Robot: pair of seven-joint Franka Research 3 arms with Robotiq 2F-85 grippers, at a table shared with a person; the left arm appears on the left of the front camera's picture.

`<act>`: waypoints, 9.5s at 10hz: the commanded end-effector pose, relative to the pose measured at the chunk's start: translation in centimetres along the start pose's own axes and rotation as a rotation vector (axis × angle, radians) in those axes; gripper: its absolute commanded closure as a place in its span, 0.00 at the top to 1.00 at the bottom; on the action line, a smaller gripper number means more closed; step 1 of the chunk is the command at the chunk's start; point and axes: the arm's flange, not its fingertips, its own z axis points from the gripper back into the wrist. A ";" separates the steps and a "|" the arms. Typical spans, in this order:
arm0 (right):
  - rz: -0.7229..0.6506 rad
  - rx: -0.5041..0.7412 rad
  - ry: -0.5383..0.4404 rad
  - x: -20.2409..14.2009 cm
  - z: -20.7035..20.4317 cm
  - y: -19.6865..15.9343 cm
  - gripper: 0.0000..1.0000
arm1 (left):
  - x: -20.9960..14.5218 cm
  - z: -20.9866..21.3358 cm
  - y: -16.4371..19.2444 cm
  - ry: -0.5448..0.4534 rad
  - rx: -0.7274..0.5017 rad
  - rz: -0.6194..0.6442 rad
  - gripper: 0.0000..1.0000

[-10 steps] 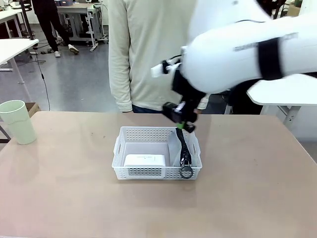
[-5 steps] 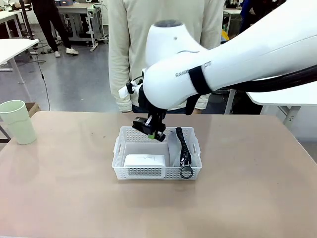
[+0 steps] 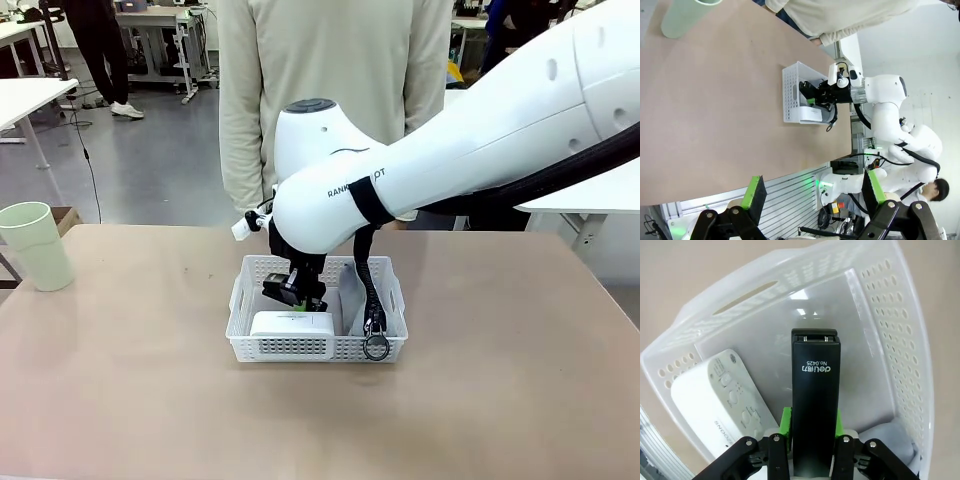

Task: Efficiently arrange items inside the basket to fit them all.
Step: Pick up the Stapler and place it inside the Organizing basket, then pick up the Reusable plastic cup and place it inside the Organizing basket.

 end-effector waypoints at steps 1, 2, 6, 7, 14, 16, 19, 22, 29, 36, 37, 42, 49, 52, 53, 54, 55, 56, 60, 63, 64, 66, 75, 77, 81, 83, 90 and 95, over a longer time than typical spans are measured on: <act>0.015 -0.016 0.024 0.3 0.1 -0.3 0.37 | 0.0 0.1 -0.2 -0.009 -0.025 -0.022 1.00; 0.002 -0.008 0.022 0.1 -0.2 -0.5 0.37 | 0.0 0.1 -0.2 -0.009 -0.025 -0.022 1.00; 0.006 -0.027 0.052 -0.2 -0.5 -1.0 0.87 | 0.0 0.1 -0.2 -0.009 -0.025 -0.022 1.00; 0.005 -0.057 0.043 -0.3 -0.3 -1.1 0.96 | 0.0 0.1 -0.2 -0.009 -0.025 -0.022 1.00; 0.010 -0.058 0.038 -1.0 0.0 -1.6 1.00 | 0.0 0.1 -0.2 -0.009 -0.025 -0.022 1.00; -0.021 -0.075 -0.015 -2.3 2.8 -2.5 1.00 | 0.0 0.1 -0.2 -0.009 -0.025 -0.022 1.00; -0.165 0.005 -0.167 -9.1 11.3 -3.2 1.00 | 0.0 0.1 -0.2 -0.009 -0.025 -0.022 1.00; -0.451 0.221 -0.315 -23.8 15.5 -6.4 1.00 | 0.0 0.1 -0.2 -0.009 -0.025 -0.022 1.00; -1.235 0.815 -0.997 -55.6 6.6 -6.4 1.00 | 0.0 0.1 -0.2 -0.009 -0.025 -0.022 1.00; -1.272 0.822 -0.934 -58.6 9.1 -12.1 1.00 | 0.0 0.1 -0.2 -0.009 -0.025 -0.022 1.00; -1.272 0.822 -0.934 -58.6 9.1 -12.1 1.00 | 0.0 0.1 -0.2 -0.009 -0.025 -0.022 1.00; -1.272 0.822 -0.934 -58.6 9.1 -12.1 1.00 | 0.0 0.1 -0.2 -0.009 -0.025 -0.022 1.00; -1.272 0.822 -0.934 -58.6 9.1 -12.1 1.00 | 4.3 -3.7 -2.5 -0.063 0.301 -0.544 1.00; -1.272 0.822 -0.934 -58.6 9.1 -12.1 1.00 | 7.9 -6.6 -0.6 -0.104 0.462 -0.990 1.00; -1.272 0.822 -0.934 -58.6 9.1 -12.1 1.00 | 8.5 -6.6 -0.3 -0.230 0.466 -1.081 1.00; -1.272 0.822 -0.934 -58.6 9.1 -12.1 1.00 | 8.8 -6.5 -0.1 -0.314 0.469 -1.108 1.00; -1.272 0.822 -0.934 -58.6 9.1 -12.1 1.00 | 9.4 -6.3 0.7 -0.348 0.505 -1.098 1.00; -1.272 0.822 -0.934 -58.6 9.1 -12.1 1.00 | 10.7 -5.9 0.7 -0.275 0.530 -0.827 1.00; -1.272 0.822 -0.934 -58.6 9.1 -12.1 1.00 | 9.6 -5.1 0.0 -0.264 0.546 -1.020 1.00; -1.272 0.822 -0.934 -58.6 9.1 -12.1 1.00 | 11.7 -5.4 5.6 0.210 0.371 -1.021 1.00; -1.272 0.822 -0.934 -58.6 9.1 -12.1 1.00 | 12.1 -5.7 6.8 0.234 0.387 -1.035 1.00; -1.272 0.822 -0.934 -58.6 9.1 -12.1 1.00 | 13.2 -7.2 9.8 0.236 0.391 -1.085 1.00; -1.272 0.822 -0.934 -58.6 9.1 -12.1 1.00 | 12.5 -7.7 16.3 0.244 0.325 -1.234 1.00; -1.272 0.822 -0.934 -58.6 9.1 -12.1 1.00 | 12.5 -7.7 16.3 0.244 0.325 -1.234 1.00; -1.272 0.822 -0.934 -58.6 9.1 -12.1 1.00 | 13.8 -9.6 18.1 0.241 0.265 -1.301 1.00; -1.272 0.822 -0.934 -58.6 9.1 -12.1 1.00 | 14.0 -9.9 20.3 0.236 0.245 -1.292 1.00; -1.272 0.822 -0.934 -58.6 9.1 -12.1 1.00 | 15.4 -15.6 24.9 0.219 0.120 -1.404 1.00; -1.272 0.822 -0.934 -58.6 9.1 -12.1 1.00 | 16.9 -16.3 25.2 0.089 0.277 -1.301 1.00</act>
